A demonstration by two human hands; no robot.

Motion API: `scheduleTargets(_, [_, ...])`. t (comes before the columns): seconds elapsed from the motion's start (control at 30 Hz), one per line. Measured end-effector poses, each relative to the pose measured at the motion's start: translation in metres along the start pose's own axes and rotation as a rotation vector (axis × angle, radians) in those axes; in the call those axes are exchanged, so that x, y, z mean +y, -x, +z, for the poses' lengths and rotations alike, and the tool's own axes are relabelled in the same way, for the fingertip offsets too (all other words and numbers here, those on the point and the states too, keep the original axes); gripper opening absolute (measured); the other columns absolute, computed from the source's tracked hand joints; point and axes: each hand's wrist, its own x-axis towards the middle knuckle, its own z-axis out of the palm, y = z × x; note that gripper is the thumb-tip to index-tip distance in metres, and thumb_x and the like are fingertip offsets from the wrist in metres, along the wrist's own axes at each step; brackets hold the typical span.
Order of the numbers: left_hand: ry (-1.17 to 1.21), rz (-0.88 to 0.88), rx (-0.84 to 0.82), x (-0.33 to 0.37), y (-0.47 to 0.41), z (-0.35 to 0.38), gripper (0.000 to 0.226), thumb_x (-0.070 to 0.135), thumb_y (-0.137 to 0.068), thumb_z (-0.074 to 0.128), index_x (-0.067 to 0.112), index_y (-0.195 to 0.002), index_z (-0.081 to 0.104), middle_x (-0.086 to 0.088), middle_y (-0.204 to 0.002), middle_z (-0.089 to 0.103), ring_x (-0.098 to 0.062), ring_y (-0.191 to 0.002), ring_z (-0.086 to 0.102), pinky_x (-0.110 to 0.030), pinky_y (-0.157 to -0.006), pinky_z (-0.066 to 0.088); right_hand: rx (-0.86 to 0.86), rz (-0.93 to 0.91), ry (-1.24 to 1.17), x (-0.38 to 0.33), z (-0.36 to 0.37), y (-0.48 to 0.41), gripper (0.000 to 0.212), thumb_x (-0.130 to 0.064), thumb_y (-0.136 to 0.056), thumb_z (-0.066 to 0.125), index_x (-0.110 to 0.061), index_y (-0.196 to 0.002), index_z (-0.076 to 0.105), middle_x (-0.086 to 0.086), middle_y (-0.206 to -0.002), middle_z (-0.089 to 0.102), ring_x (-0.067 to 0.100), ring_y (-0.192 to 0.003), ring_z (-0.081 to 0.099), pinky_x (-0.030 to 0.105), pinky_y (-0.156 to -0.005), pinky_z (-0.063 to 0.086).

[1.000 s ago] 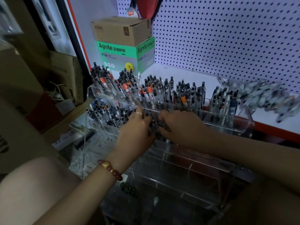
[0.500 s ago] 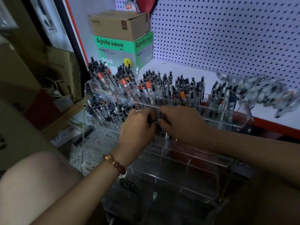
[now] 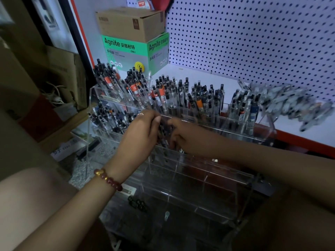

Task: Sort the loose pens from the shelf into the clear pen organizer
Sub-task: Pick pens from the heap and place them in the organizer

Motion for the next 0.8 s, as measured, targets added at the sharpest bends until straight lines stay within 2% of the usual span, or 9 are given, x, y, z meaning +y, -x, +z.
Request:
scheduleTargets(0.1, [-0.096, -0.022, -0.014, 0.001, 0.002, 0.0, 0.024, 0.037, -0.089, 0.06, 0.016, -0.1, 0.057, 0.004, -0.099, 0.047, -0.013, -0.089, 0.049, -0.027, -0.072, 0.043, 0.054, 0.024, 0.209, -0.001, 0.001, 0.003, 0.032, -0.02, -0.097, 0.049, -0.017, -0.128, 0.042, 0.005, -0.103, 0.064, 0.02, -0.086, 0.059, 0.034, -0.069, 0.049])
scheduleTargets(0.2, [-0.19, -0.044, -0.034, 0.001, 0.004, 0.002, 0.038, 0.038, -0.077, 0.074, 0.017, -0.103, 0.057, 0.004, -0.102, 0.041, -0.016, -0.098, 0.047, -0.03, -0.077, 0.046, 0.151, 0.016, 0.332, -0.003, 0.0, 0.007, 0.035, -0.031, -0.099, 0.047, -0.022, -0.132, 0.04, 0.003, -0.111, 0.064, 0.022, -0.093, 0.06, 0.031, -0.067, 0.042])
scheduleTargets(0.27, [-0.175, -0.05, -0.031, 0.001, 0.004, 0.002, 0.037, 0.034, -0.077, 0.076, 0.015, -0.103, 0.058, 0.005, -0.101, 0.04, -0.017, -0.101, 0.045, -0.027, -0.079, 0.042, 0.189, -0.002, 0.31, -0.005, -0.001, 0.008, 0.034, -0.031, -0.098, 0.049, -0.022, -0.129, 0.04, 0.003, -0.106, 0.064, 0.022, -0.087, 0.058, 0.031, -0.065, 0.042])
scheduleTargets(0.33, [-0.163, -0.051, -0.02, -0.001, 0.003, 0.002, 0.036, 0.031, -0.077, 0.077, 0.015, -0.103, 0.058, 0.005, -0.101, 0.041, -0.018, -0.102, 0.047, -0.025, -0.081, 0.04, 0.253, -0.011, 0.327, -0.005, -0.003, 0.009, 0.024, -0.025, -0.097, 0.05, -0.02, -0.119, 0.043, 0.0, -0.093, 0.061, 0.021, -0.076, 0.056, 0.031, -0.063, 0.043])
scheduleTargets(0.4, [-0.166, -0.034, -0.029, -0.003, 0.002, 0.002, 0.034, 0.028, -0.08, 0.076, 0.014, -0.104, 0.058, 0.005, -0.101, 0.044, -0.018, -0.1, 0.05, -0.026, -0.079, 0.04, 0.299, 0.011, 0.431, -0.003, -0.005, 0.01, 0.015, -0.02, -0.096, 0.05, -0.016, -0.11, 0.049, 0.0, -0.087, 0.06, 0.024, -0.077, 0.06, 0.031, -0.062, 0.044])
scheduleTargets(0.5, [-0.176, 0.001, -0.054, -0.003, 0.003, 0.003, 0.032, 0.024, -0.083, 0.072, 0.014, -0.109, 0.056, 0.002, -0.104, 0.051, -0.017, -0.096, 0.053, -0.026, -0.076, 0.042, 0.213, 0.058, 0.551, 0.002, -0.005, 0.01, 0.018, -0.016, -0.093, 0.052, -0.013, -0.109, 0.059, 0.007, -0.101, 0.065, 0.027, -0.089, 0.064, 0.032, -0.066, 0.044])
scheduleTargets(0.63, [-0.101, -0.033, -0.059, -0.005, 0.003, 0.002, 0.037, 0.021, -0.081, 0.074, 0.015, -0.112, 0.054, 0.003, -0.105, 0.053, -0.015, -0.099, 0.054, -0.024, -0.079, 0.043, 0.107, 0.011, 0.522, -0.001, 0.003, 0.008, 0.03, -0.015, -0.097, 0.045, -0.014, -0.127, 0.049, 0.009, -0.11, 0.063, 0.027, -0.097, 0.062, 0.03, -0.064, 0.037])
scheduleTargets(0.73, [-0.15, -0.001, -0.024, -0.004, 0.004, 0.001, 0.038, 0.022, -0.078, 0.077, 0.015, -0.11, 0.058, 0.002, -0.109, 0.051, -0.016, -0.101, 0.052, -0.024, -0.079, 0.042, 0.102, 0.0, 0.502, -0.002, 0.006, 0.006, 0.03, -0.013, -0.096, 0.045, -0.012, -0.127, 0.047, 0.01, -0.106, 0.063, 0.025, -0.084, 0.057, 0.03, -0.063, 0.035])
scheduleTargets(0.8, [-0.219, 0.044, -0.016, -0.003, 0.005, 0.0, 0.037, 0.022, -0.077, 0.078, 0.017, -0.109, 0.06, -0.001, -0.114, 0.051, -0.018, -0.106, 0.049, -0.025, -0.077, 0.043, 0.067, 0.002, 0.498, -0.002, 0.006, 0.006, 0.031, -0.01, -0.095, 0.046, -0.013, -0.126, 0.047, 0.008, -0.099, 0.062, 0.02, -0.072, 0.046, 0.03, -0.061, 0.035])
